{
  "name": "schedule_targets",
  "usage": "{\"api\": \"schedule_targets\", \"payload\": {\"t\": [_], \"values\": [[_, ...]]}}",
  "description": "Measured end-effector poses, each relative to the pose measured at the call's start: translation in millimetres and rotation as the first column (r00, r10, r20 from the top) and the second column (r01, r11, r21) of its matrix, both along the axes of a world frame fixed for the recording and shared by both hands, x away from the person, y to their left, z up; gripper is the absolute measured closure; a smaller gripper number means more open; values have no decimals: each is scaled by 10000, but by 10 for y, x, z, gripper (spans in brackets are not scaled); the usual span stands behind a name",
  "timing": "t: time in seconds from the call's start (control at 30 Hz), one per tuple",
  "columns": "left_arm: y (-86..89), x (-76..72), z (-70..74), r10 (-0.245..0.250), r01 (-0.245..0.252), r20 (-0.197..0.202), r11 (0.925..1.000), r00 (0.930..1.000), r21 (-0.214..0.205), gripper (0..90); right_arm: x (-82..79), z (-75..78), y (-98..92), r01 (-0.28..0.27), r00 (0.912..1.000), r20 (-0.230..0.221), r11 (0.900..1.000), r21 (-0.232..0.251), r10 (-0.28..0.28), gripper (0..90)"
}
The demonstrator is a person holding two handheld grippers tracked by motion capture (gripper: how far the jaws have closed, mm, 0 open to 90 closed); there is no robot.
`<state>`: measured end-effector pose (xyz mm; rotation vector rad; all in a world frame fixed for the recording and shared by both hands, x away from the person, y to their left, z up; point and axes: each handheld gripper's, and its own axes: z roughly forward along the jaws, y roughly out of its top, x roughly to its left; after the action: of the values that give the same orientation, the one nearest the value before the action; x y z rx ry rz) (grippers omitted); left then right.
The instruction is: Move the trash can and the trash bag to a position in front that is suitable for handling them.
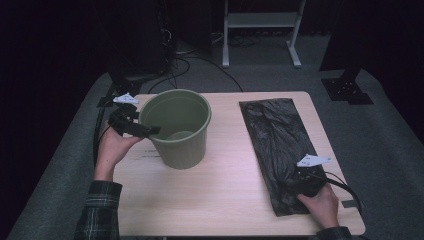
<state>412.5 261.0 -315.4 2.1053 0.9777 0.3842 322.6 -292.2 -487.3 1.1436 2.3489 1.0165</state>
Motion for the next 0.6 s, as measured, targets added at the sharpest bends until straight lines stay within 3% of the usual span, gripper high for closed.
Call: {"api": "schedule_targets", "payload": {"t": [0.27, 0.6], "values": [[-128, -82, -8, -275, 275, -41, 9996, 9996, -30, 0, 0, 0, 0, 3, 10000, -2, 10000, 5, -3, 65], [-366, -202, -37, -768, 767, -20, 9964, 9970, -372, 0, 0, 0, 0, -6, 10000, -2, 10000, 4, 6, 64]]}}
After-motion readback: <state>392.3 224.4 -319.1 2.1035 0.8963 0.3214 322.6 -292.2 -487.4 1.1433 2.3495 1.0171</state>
